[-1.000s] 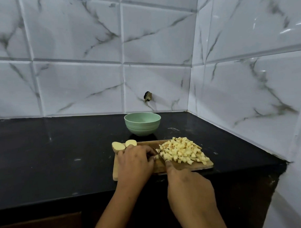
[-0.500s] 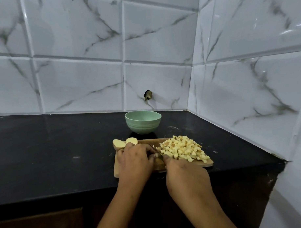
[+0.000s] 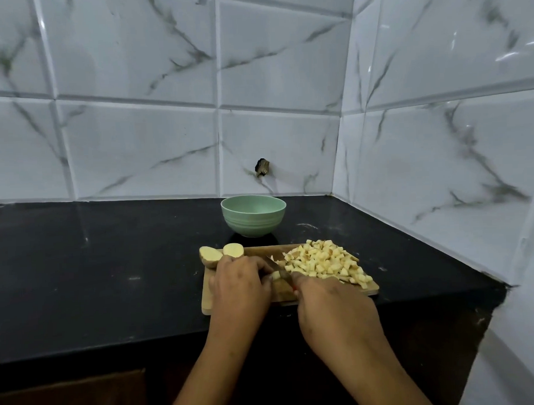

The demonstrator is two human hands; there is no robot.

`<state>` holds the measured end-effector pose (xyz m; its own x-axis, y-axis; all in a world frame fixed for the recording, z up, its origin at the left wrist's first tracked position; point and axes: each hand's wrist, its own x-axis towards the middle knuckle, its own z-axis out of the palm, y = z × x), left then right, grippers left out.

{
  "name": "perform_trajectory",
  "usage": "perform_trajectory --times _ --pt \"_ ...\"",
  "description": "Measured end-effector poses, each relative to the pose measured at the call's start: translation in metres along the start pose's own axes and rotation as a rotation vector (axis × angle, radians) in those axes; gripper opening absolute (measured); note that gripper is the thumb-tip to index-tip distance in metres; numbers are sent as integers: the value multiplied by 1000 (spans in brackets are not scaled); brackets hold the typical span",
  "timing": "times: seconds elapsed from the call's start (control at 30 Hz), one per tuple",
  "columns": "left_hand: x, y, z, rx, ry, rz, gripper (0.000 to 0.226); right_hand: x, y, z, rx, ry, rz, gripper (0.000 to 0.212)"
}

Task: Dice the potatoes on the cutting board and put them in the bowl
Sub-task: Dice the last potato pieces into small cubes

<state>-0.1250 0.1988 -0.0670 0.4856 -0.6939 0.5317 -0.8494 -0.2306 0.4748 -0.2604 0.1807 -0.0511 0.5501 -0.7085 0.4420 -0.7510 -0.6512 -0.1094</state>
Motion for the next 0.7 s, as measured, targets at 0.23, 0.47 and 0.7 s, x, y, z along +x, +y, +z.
perform_trajectory --times 0.23,0.47,0.7 --pt "0 0 1 18 22 10 17 -12 -4 3 -4 13 -10 49" --pt "1 0 0 14 21 9 19 -9 -3 -1 7 7 -20 48" --pt "3 0 0 13 -7 0 17 -8 -17 5 -49 -128 -4 56"
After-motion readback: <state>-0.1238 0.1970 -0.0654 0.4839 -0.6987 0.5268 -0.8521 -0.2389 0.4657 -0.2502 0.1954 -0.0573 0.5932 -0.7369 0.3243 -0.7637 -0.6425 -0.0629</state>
